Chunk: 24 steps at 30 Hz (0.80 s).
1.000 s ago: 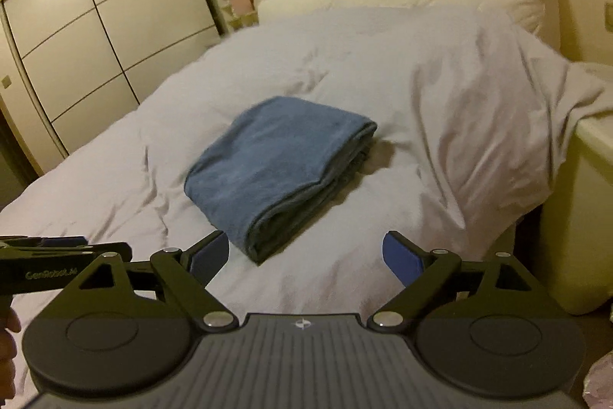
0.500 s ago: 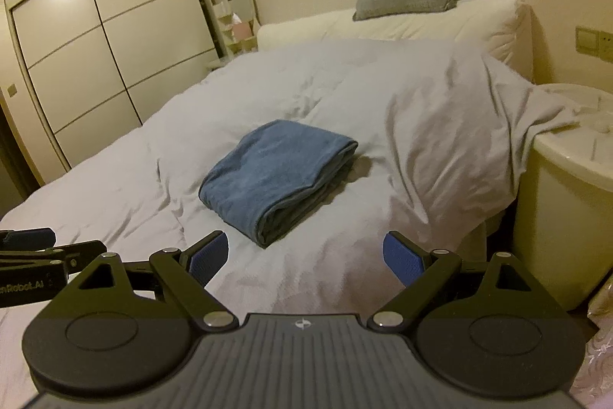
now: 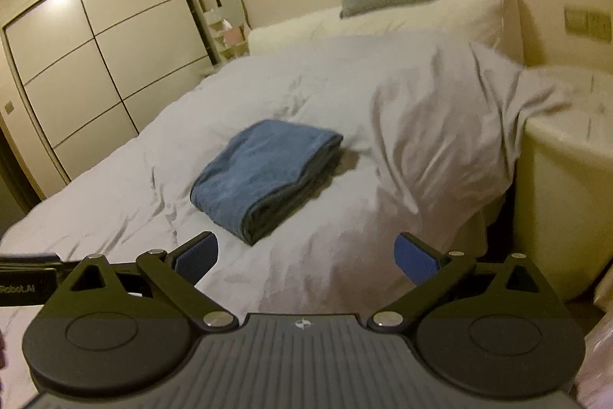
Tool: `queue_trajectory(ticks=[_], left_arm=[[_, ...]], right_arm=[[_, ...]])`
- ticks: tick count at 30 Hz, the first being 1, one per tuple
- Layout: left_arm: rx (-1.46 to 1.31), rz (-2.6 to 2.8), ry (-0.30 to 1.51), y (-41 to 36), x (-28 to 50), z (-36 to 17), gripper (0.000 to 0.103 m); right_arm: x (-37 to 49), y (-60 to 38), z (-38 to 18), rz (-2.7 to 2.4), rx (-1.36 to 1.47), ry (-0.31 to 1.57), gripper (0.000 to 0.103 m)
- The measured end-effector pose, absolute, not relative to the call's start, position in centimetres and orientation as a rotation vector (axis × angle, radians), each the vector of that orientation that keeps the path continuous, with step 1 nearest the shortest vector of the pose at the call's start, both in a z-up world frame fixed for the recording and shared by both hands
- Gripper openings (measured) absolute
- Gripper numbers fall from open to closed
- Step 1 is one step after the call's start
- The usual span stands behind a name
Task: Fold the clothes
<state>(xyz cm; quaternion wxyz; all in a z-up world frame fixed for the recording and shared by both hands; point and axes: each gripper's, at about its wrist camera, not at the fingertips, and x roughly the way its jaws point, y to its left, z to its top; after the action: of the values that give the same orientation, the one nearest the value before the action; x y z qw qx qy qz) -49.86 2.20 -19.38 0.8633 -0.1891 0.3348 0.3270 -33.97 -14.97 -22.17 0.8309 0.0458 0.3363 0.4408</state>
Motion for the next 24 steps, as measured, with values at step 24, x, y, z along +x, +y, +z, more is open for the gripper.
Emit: queue_trajectory(ticks=[24], left_arm=[[-1.228,0.569,0.405,26.4,-44.6,-31.9,0.08]], right_arm=[[-19.5,-2.9,-34.9,1.007,0.773,1.188,0.088]])
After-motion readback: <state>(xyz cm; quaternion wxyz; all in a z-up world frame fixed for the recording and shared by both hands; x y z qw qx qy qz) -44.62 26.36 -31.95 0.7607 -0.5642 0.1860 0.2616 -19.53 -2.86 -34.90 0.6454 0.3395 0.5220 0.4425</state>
